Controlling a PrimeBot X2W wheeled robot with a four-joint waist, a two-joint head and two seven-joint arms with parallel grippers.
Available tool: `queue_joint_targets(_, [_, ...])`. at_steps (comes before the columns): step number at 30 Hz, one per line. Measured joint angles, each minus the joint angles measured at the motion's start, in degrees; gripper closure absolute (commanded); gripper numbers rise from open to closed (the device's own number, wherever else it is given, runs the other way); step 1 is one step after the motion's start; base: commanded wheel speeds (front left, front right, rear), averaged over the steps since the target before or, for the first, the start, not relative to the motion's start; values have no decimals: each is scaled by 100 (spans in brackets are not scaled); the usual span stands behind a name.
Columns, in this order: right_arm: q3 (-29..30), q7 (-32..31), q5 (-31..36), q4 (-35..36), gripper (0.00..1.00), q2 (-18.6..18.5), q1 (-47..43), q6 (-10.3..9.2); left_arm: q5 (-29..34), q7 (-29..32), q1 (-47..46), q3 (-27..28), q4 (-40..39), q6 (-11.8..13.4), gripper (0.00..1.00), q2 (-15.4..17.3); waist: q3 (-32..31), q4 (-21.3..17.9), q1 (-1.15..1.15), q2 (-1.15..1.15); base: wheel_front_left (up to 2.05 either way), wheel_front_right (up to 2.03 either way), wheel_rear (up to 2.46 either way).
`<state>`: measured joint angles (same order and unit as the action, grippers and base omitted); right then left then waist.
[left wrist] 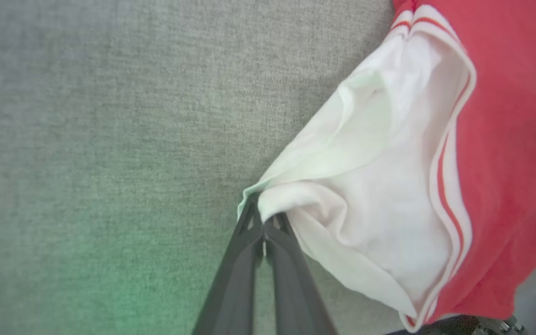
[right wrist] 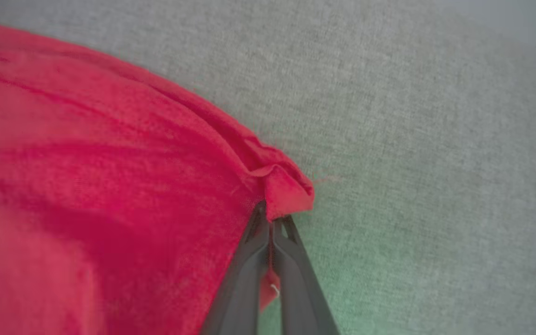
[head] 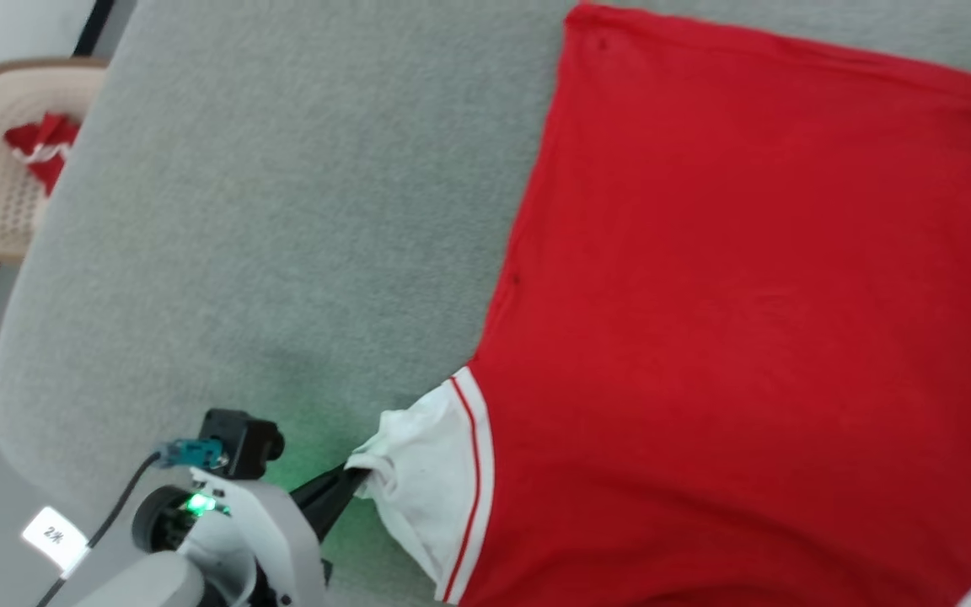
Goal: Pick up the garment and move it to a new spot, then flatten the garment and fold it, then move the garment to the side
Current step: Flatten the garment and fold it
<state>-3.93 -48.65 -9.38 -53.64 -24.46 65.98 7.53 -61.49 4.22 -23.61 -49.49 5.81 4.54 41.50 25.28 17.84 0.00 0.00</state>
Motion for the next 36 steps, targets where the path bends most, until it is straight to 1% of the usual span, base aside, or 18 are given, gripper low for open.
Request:
queue_joint_targets(5, [-853, 4, -824, 727, 100, -119, -586, 0, -45, 33, 159, 60, -79, 168, 100, 247, -229, -304, 0, 0, 0, 0, 0])
queue_joint_targets(8, [-1280, -29, -1338, 1356, 100, -314, -1078, 0, -80, 64, 274, 98, -160, 279, 100, 404, -384, -507, 0, 0, 0, 0, 0])
queue_joint_targets(10, [-1446, -68, -1670, 1802, 100, -475, -1469, 0, -110, 90, 346, 110, -219, 361, 100, 500, -494, -647, 0, 0, 0, 0, 0])
queue_joint_targets(13, [-1519, -88, -2035, 2494, 100, -700, -2090, 0, -168, 123, 443, 143, -325, 465, 100, 611, -659, -860, 0, 0, 0, 0, 0])
queue_joint_targets(17, [-1340, -186, -2350, 3339, 100, -804, -3034, 0, -223, 132, 584, 187, -467, 583, 100, 778, -852, -1156, 0, 0, 0, 0, 0])
queue_joint_targets(20, [-1051, -322, -2436, 3901, 100, -826, -3800, 0, -257, 155, 655, 199, -539, 643, 100, 873, -973, -1372, 0, 0, 0, 0, 0])
queue_joint_targets(22, [-777, -389, -2446, 4197, 100, -775, -4328, 0, -260, 156, 666, 211, -575, 664, 100, 901, -1046, -1501, 0, 0, 0, 0, 0])
queue_joint_targets(25, [-296, -442, -2406, 4576, 100, -573, -5132, 0, -277, 157, 687, 216, -631, 681, 100, 909, -1146, -1663, 0, 0, 0, 0, 0])
queue_joint_targets(29, [279, -463, -2319, 4869, 100, -86, -5944, 0, -293, 163, 722, 216, -646, 690, 100, 935, -1233, -1812, 0, 0, 0, 0, 0])
queue_joint_targets(33, [516, -240, -2150, 4855, 100, 278, -6195, 0, -292, 164, 719, 212, -645, 687, 100, 938, -1246, -1883, 0, 0, 0, 0, 0])
queue_joint_targets(36, [546, 82, -1972, 4629, 100, 417, -6165, 1, -290, 179, 705, 208, -623, 655, 100, 928, -1216, -1895, 0, 0, 0, 0, 0])
